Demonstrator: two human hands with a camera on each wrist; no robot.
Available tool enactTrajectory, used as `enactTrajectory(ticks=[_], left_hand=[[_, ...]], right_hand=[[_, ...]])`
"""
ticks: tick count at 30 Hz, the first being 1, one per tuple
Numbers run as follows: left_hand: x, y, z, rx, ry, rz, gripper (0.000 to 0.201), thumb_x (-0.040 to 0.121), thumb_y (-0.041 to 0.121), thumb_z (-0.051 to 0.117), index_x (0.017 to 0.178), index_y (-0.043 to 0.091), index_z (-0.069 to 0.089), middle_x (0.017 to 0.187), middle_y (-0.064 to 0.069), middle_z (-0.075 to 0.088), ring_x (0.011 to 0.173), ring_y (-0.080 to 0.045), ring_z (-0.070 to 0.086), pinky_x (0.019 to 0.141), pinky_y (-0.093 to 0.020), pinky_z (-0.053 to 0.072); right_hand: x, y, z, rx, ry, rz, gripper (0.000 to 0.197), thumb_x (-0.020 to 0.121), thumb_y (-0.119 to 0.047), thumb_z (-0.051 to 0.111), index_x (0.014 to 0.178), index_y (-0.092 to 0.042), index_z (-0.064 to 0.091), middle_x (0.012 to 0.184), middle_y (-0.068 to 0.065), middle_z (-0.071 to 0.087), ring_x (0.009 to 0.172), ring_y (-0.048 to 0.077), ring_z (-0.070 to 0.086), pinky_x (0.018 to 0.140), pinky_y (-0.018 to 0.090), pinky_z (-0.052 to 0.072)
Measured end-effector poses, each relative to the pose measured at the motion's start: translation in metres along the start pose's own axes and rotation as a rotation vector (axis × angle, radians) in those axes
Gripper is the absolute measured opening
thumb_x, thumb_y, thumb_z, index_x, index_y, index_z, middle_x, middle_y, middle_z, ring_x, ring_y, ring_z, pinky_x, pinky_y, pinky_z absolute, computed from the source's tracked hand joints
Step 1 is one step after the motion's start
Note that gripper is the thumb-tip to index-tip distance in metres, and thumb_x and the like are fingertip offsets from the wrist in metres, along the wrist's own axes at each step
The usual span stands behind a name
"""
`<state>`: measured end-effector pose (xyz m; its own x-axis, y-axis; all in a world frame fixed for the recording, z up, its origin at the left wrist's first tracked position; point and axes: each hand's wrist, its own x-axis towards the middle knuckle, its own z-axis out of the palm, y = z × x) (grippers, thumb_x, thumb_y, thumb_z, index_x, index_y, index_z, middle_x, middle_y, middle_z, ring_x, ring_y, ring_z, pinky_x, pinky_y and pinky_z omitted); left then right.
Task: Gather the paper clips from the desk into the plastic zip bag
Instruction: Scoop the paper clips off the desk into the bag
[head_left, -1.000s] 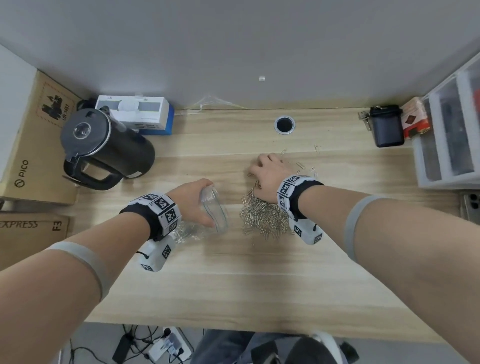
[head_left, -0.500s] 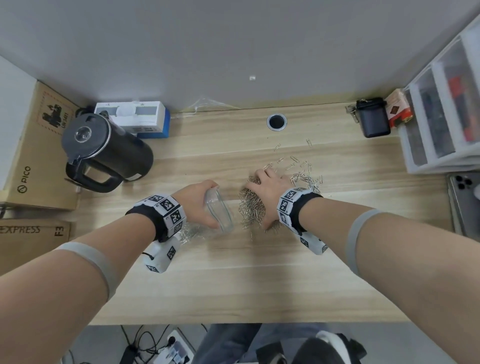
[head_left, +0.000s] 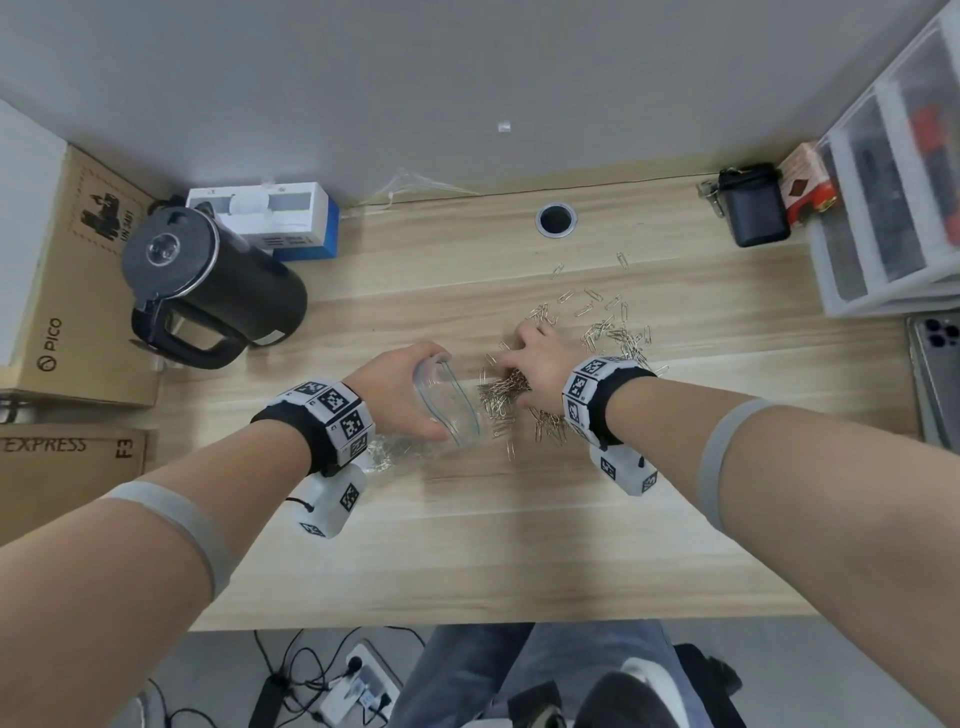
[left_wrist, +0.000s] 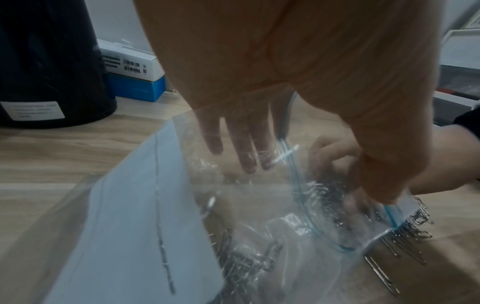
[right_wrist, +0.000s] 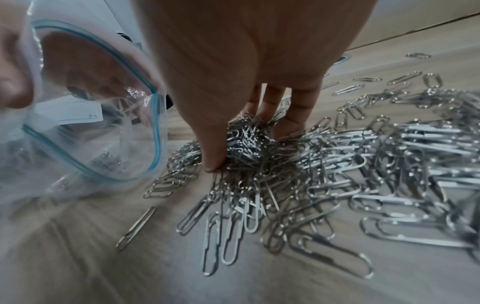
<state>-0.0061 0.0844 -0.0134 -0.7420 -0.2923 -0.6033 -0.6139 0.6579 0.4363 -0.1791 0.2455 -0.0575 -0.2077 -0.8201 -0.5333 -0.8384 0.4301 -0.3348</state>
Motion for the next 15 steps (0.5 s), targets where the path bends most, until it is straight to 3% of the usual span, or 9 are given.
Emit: enactTrajectory(ticks=[3,6,8,11,15], left_hand=[[-0.001,0.000,0.001,-0.006,0.011,0.002,0.094,0.058,0.036,0.091,0.139,0.027,0.045,0.125,0.008,0.057,0.110,-0.014,0.056,0.091,-0.024,0.045],[-0.004,0.000,0.002,-0.003,0.020,-0.001,0.094,0.061,0.034,0.091,0.142,0.024,0.044,0.131,0.006,0.054,0.113,-0.013,0.053,0.092,-0.023,0.043],[-0.005,0.001,0.003,-0.002,0.023,-0.005,0.095,0.062,0.034,0.090,0.144,0.024,0.042,0.135,0.005,0.053,0.111,-0.011,0.051,0.091,-0.022,0.042],[-0.009,0.002,0.003,-0.005,0.020,-0.016,0.102,0.061,0.037,0.090,0.147,0.025,0.036,0.139,0.002,0.051,0.115,-0.014,0.053,0.094,-0.025,0.045],[-0.012,0.003,0.004,-0.010,0.022,-0.023,0.110,0.059,0.040,0.091,0.149,0.027,0.030,0.139,-0.001,0.052,0.123,-0.018,0.053,0.097,-0.028,0.045]], right_hand=[[0.002,0.000,0.003,0.055,-0.002,0.011,0.038,0.082,-0.036,0.075,0.117,-0.031,0.062,0.120,0.003,0.039,0.118,0.025,0.038,0.087,0.039,0.046],[0.004,-0.002,0.005,0.107,0.001,0.025,0.028,0.082,-0.025,0.074,0.108,-0.029,0.066,0.114,0.004,0.042,0.115,0.027,0.042,0.096,0.043,0.047],[0.004,-0.002,0.004,0.123,0.003,0.033,0.025,0.082,-0.020,0.074,0.105,-0.027,0.068,0.113,0.004,0.045,0.112,0.026,0.046,0.096,0.040,0.046],[0.001,-0.001,-0.002,0.146,0.001,0.047,0.022,0.084,-0.015,0.074,0.104,-0.021,0.071,0.114,0.005,0.048,0.100,0.020,0.051,0.088,0.028,0.044],[-0.003,-0.002,-0.014,0.177,0.004,0.072,0.018,0.086,-0.011,0.067,0.098,-0.022,0.074,0.109,0.001,0.067,0.097,0.021,0.064,0.085,0.032,0.055]])
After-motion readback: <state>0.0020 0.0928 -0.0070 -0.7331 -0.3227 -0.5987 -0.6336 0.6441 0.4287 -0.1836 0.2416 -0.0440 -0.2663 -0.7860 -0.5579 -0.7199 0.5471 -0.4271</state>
